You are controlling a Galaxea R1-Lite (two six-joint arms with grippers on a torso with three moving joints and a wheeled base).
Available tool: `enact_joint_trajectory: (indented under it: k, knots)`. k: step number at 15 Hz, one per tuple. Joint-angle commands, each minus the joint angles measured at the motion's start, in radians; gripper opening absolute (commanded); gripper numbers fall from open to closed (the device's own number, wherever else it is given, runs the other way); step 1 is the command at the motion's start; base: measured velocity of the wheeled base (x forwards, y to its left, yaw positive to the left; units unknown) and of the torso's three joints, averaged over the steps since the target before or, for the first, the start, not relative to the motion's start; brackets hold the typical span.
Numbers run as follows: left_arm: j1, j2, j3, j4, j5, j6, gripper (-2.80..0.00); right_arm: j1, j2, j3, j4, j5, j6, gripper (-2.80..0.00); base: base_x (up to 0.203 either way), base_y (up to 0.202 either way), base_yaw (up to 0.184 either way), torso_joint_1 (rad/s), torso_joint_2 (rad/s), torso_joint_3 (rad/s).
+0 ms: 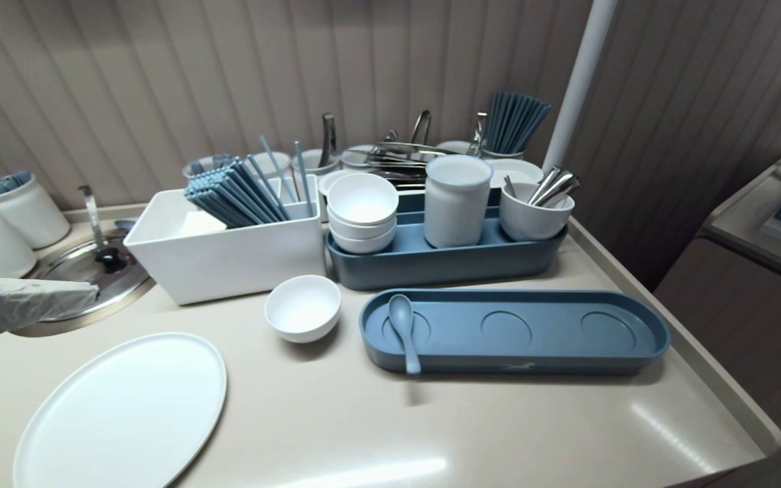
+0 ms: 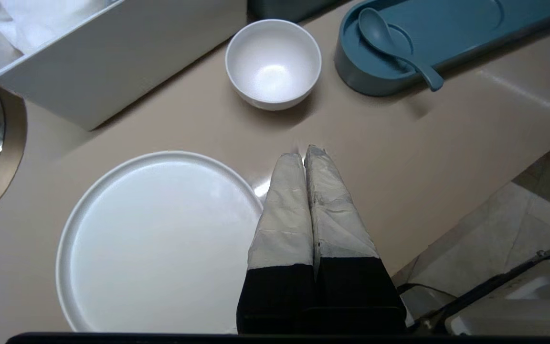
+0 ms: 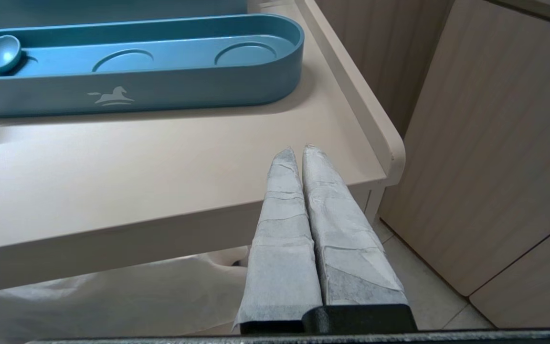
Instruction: Pick the bowl and place it on the plate
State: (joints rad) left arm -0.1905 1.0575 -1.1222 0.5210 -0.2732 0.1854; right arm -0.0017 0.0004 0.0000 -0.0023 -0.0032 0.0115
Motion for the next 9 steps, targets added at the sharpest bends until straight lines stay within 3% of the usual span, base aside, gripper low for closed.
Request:
enact_joint_trajectory:
  k: [1, 3, 6, 9]
  knots:
    - [-0.066, 0.077, -0.046, 0.010, 0.000, -0.008, -2.80, 0.000, 0.000, -0.001, -0.001, 0.000, 0.001, -2.80, 0.000, 0.000, 0.000, 0.000, 0.00, 0.000]
    - [-0.170, 0.160, -0.119, 0.033, 0.058, -0.058, -2.80, 0.000, 0.001, 0.000, -0.001, 0.000, 0.001, -2.80, 0.000, 0.000, 0.000, 0.000, 0.00, 0.000]
    - [-0.315, 0.290, -0.163, 0.031, 0.277, -0.112, -2.80, 0.000, 0.001, 0.000, 0.001, 0.000, 0.001, -2.80, 0.000, 0.000, 0.000, 0.000, 0.00, 0.000]
    - [-0.414, 0.341, -0.186, 0.012, 0.311, -0.168, -2.80, 0.000, 0.001, 0.000, 0.000, 0.000, 0.001, -2.80, 0.000, 0.000, 0.000, 0.000, 0.00, 0.000]
